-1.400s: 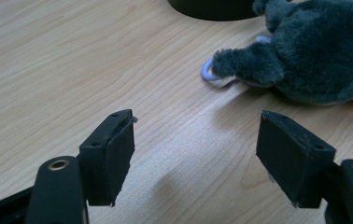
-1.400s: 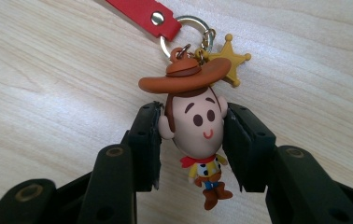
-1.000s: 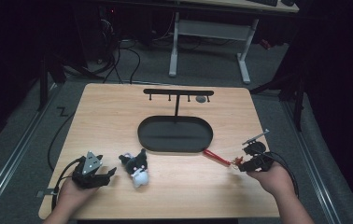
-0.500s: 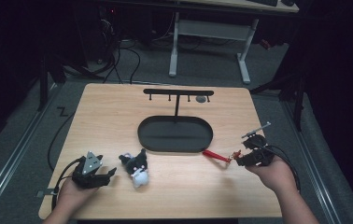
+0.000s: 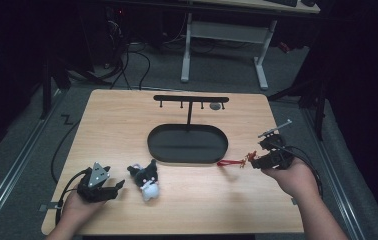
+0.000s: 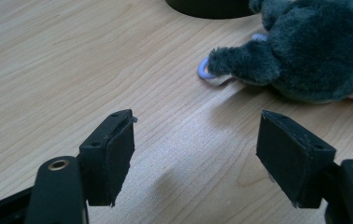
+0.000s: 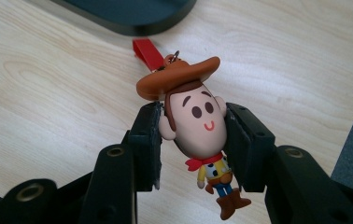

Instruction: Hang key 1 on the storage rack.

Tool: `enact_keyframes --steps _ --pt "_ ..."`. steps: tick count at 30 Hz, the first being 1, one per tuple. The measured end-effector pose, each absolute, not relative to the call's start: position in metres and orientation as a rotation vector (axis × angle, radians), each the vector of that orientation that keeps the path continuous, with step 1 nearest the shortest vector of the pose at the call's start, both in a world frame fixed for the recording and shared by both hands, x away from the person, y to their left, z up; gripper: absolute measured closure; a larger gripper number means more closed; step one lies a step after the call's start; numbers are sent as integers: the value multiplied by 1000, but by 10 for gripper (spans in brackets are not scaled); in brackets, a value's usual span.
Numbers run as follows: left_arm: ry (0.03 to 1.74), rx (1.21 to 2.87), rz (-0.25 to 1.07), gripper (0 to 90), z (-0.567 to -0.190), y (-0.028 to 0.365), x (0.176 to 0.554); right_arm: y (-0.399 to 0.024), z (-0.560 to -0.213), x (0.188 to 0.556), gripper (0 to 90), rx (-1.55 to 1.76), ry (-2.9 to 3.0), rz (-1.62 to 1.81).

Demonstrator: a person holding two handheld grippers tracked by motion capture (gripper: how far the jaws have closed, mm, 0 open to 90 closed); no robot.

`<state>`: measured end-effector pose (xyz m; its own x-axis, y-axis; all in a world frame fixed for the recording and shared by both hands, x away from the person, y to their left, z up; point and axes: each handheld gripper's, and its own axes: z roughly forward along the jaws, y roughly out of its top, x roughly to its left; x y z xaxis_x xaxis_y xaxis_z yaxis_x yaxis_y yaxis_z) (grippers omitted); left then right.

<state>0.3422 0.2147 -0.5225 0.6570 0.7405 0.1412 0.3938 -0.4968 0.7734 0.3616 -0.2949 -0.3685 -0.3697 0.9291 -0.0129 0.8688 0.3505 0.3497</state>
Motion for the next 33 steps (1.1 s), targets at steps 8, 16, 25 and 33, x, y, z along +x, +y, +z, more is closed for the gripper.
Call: enact_keyframes --steps 8,16,25,33 --pt "875 2136 606 283 -522 215 342 -287 -347 367 586 1599 2380 460" --pt "873 2134 604 283 -522 215 342 -278 -333 374 586 1575 2354 481" --pt "872 2132 607 282 -522 216 342 -267 -325 383 585 1554 2338 496" --pt "871 2136 607 282 -521 216 342 -262 -324 392 586 1561 2320 492"
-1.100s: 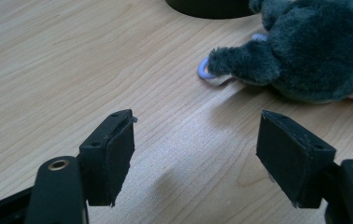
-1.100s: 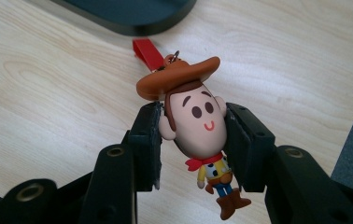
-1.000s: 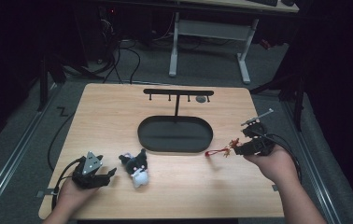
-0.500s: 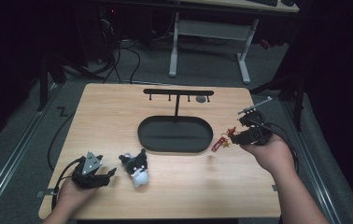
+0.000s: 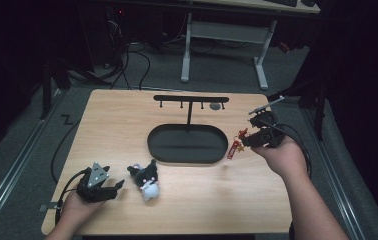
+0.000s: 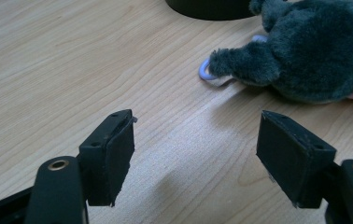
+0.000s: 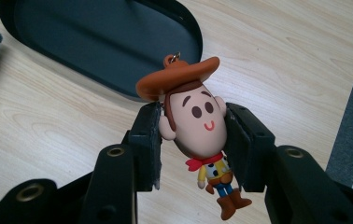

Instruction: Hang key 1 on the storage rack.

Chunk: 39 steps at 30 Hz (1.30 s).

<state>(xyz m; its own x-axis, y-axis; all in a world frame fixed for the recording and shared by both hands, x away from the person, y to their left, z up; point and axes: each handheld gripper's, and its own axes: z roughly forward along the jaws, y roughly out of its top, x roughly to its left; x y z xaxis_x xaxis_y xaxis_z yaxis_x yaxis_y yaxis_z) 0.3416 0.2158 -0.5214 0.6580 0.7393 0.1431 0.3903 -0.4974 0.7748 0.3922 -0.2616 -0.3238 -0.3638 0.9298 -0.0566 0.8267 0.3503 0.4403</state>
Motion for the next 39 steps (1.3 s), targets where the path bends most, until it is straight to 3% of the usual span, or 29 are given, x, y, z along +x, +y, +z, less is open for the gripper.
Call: enact_keyframes --steps 39 --pt "875 2136 599 279 -521 218 341 -243 -311 437 586 1565 2263 554"
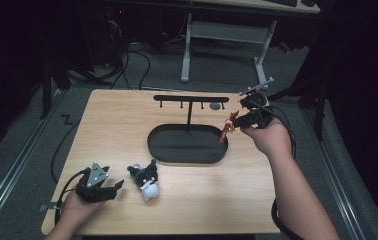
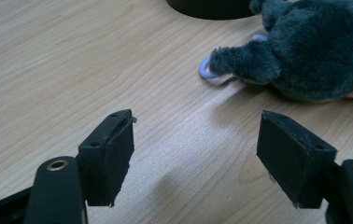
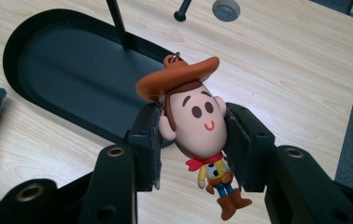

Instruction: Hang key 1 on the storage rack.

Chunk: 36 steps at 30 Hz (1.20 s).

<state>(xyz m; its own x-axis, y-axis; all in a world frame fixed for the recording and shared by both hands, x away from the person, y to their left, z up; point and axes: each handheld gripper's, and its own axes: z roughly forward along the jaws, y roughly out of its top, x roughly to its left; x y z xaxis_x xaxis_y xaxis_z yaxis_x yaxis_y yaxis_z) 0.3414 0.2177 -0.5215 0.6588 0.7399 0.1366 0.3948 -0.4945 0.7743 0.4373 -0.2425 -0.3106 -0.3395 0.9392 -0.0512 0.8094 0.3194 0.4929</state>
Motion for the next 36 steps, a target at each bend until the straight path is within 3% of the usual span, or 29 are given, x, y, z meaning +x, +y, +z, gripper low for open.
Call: enact_keyframes --steps 36 --pt "889 2124 599 278 -521 223 340 -234 -306 480 587 1607 2193 576"
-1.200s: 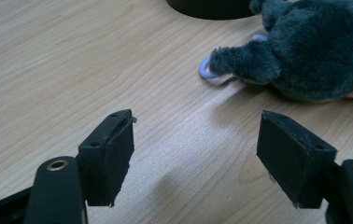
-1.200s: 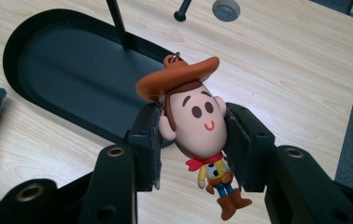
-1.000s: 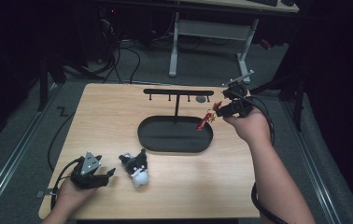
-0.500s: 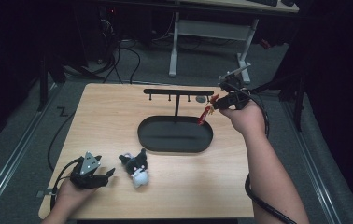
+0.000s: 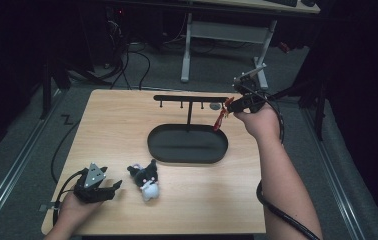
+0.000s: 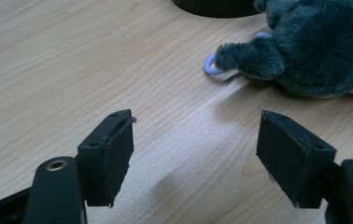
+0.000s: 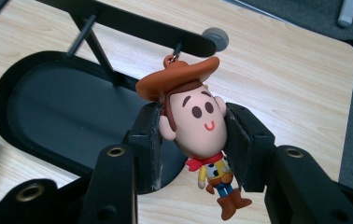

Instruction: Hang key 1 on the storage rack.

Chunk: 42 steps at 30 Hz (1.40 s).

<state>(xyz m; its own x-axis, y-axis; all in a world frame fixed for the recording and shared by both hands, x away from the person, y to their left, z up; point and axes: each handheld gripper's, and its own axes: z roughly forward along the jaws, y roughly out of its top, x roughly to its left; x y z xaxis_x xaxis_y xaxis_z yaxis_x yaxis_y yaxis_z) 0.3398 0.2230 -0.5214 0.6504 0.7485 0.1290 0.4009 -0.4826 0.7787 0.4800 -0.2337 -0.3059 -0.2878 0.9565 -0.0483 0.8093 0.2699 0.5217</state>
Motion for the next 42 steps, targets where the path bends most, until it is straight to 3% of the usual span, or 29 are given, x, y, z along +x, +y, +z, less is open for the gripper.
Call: enact_keyframes --steps 9,30,36,42 --pt "883 2136 598 278 -522 222 340 -246 -319 480 586 1653 2181 566" --pt "880 2133 603 280 -523 219 339 -241 -396 489 572 1727 2237 558" --pt "879 2130 606 280 -523 219 339 -237 -405 490 436 1723 2253 601" --pt "875 2130 608 280 -523 219 340 -238 -404 482 407 1726 2227 649"
